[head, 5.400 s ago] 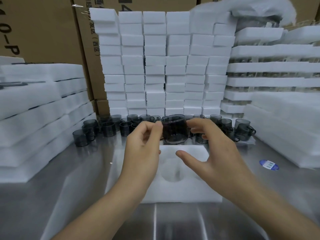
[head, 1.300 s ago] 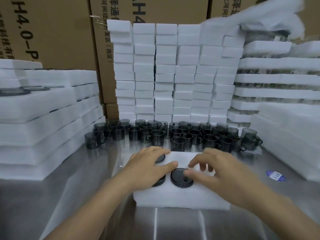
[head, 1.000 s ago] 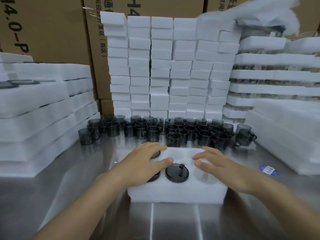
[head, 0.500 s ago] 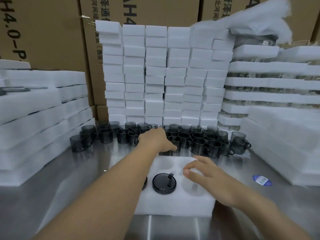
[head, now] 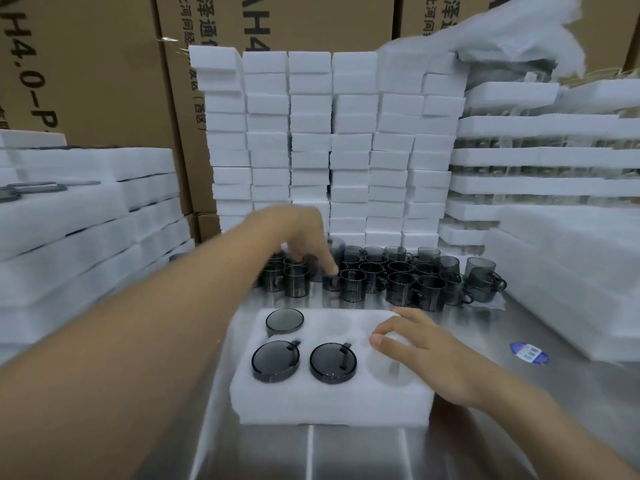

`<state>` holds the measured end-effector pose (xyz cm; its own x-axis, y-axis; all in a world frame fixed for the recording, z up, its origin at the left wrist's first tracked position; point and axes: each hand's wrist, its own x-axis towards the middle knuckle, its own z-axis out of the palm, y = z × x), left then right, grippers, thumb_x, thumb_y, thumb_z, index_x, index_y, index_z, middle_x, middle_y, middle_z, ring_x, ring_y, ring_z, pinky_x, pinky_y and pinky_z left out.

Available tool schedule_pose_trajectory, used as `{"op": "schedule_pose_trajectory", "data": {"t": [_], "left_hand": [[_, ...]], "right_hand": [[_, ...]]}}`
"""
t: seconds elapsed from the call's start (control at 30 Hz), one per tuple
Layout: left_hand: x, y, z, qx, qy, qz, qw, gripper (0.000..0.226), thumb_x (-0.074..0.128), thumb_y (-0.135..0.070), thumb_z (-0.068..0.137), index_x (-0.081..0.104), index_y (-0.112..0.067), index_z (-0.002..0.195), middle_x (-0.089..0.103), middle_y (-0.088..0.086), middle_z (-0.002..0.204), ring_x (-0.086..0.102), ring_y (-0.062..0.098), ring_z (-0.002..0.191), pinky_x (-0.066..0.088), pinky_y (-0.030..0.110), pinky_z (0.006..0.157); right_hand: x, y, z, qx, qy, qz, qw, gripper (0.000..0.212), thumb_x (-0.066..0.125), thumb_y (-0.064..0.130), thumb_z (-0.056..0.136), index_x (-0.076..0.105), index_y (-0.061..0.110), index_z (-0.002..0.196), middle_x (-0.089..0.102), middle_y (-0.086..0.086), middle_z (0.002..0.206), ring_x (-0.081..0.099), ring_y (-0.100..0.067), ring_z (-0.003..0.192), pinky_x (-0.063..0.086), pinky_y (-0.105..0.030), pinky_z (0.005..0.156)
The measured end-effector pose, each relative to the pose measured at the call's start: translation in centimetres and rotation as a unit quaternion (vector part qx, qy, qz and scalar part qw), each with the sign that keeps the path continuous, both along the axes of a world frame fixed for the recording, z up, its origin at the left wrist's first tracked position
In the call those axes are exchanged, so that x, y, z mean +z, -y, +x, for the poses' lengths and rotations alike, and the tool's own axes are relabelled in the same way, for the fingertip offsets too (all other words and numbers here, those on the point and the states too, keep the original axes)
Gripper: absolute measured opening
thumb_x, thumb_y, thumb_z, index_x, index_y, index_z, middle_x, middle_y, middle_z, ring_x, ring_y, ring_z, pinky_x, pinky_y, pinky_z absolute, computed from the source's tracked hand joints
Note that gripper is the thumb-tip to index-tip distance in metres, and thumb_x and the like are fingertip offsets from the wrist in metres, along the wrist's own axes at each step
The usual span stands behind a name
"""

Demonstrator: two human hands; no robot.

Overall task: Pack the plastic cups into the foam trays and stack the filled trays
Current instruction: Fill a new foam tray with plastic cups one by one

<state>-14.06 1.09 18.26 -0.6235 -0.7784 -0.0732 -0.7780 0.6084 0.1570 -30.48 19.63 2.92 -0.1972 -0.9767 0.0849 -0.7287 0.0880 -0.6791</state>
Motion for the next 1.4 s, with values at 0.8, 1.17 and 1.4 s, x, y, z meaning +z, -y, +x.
{"op": "schedule_pose_trajectory", "data": {"t": [0.8, 1.17, 1.4], "left_hand": [[-7.3, -8.3, 11.5, -0.043, -0.660, 0.405, 0.632, 0.054, 0.087, -0.061, 0.070, 0.083, -0.028, 0.113, 0.076, -0.012, 0.114, 0.071, 0.011, 0.103, 0.049, 0.028, 0.077], [-7.3, -7.9, 12.2, -0.013, -0.596, 0.622, 0.507, 0.075, 0.080, -0.071, 0.077, 0.081, -0.010, 0.120, 0.073, -0.005, 0.105, 0.070, 0.014, 0.088, 0.046, 0.027, 0.073], [-7.4, -6.6, 7.8, 0.009, -0.544, 0.472, 0.694, 0.062, 0.071, -0.071, 0.082, 0.085, -0.014, 0.102, 0.079, 0.001, 0.102, 0.069, 0.010, 0.079, 0.043, 0.030, 0.071]], "right_hand": [[-0.1, 0.2, -0.3, 0.000, -0.026, -0.019, 0.999, 0.041, 0.047, 0.084, 0.082, 0.064, 0.061, 0.111, 0.037, 0.040, 0.139, 0.035, 0.028, 0.121, 0.032, -0.017, 0.097], [0.0, 0.1, -0.2, -0.011, -0.026, -0.011, 1.000, 0.049, 0.045, 0.085, 0.081, 0.068, 0.055, 0.113, 0.038, 0.027, 0.150, 0.038, 0.002, 0.138, 0.029, -0.030, 0.109], [0.1, 0.0, 0.0, -0.014, -0.026, -0.009, 1.000, 0.047, 0.046, 0.083, 0.083, 0.068, 0.054, 0.113, 0.039, 0.025, 0.153, 0.037, 0.003, 0.140, 0.030, -0.030, 0.112]]}}
